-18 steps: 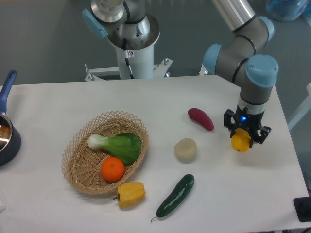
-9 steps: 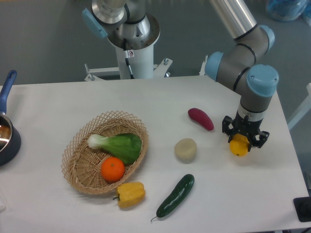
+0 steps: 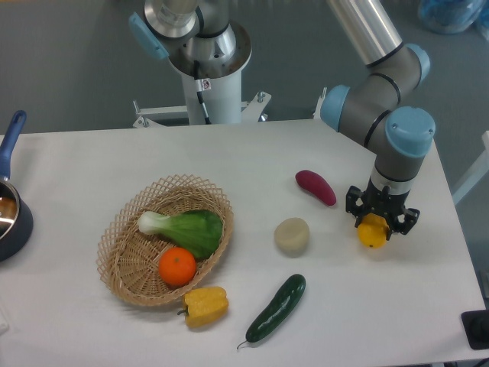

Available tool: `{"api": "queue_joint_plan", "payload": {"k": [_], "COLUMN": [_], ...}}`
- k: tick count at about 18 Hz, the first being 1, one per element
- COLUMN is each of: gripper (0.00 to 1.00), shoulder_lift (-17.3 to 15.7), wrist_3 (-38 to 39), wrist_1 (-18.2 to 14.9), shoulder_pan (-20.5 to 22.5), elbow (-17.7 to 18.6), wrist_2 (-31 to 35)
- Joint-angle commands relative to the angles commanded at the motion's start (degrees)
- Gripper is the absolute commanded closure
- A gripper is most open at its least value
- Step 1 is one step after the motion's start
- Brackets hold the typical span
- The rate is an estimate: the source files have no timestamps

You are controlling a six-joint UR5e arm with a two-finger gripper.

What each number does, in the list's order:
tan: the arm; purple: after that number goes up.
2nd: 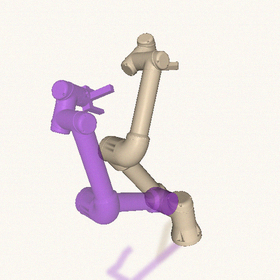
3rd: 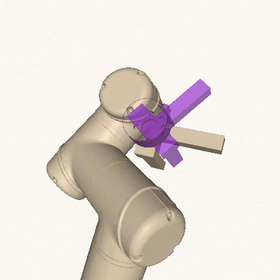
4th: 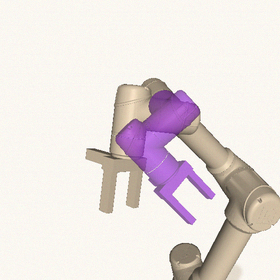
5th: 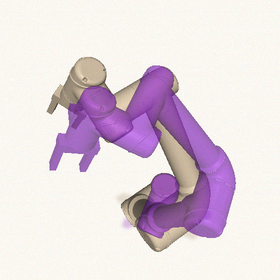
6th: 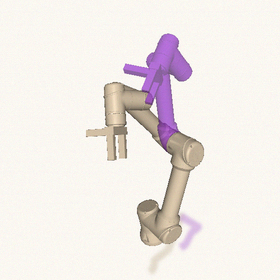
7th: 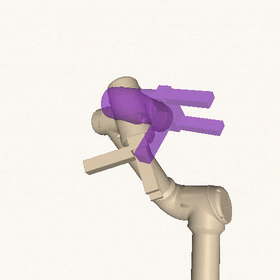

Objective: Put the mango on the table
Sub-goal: 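Lower the yellow mango onto the table and open the gripper, then lift the open gripper up away from the mango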

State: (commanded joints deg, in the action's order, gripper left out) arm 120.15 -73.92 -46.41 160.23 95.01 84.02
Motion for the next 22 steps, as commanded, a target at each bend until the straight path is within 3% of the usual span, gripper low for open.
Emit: {"api": "queue_joint_plan", "payload": {"k": [2,4,10,14,16,19,22], "gripper": [0.14,0.00,0.00,0.00,0.00,0.00,0.00], "shoulder_lift": [0.00,-0.17,-1.05,-4.56,-8.77,-12.03,-14.76], "wrist_3": [-0.44,-0.27,0.09,-0.61,-1.93,-9.55,-18.52], "wrist_1": [0.09,0.09,0.00,-1.31,-5.87,-13.25,-16.26], "shoulder_pan": [0.00,0.00,-0.88,-0.88,-0.36,0.43,3.85], "elbow": [-0.35,-0.62,-3.60,-7.90,-10.01,-11.86,-11.26], "wrist_2": [0.00,0.00,0.00,0.53,0.88,0.88,0.79]}}
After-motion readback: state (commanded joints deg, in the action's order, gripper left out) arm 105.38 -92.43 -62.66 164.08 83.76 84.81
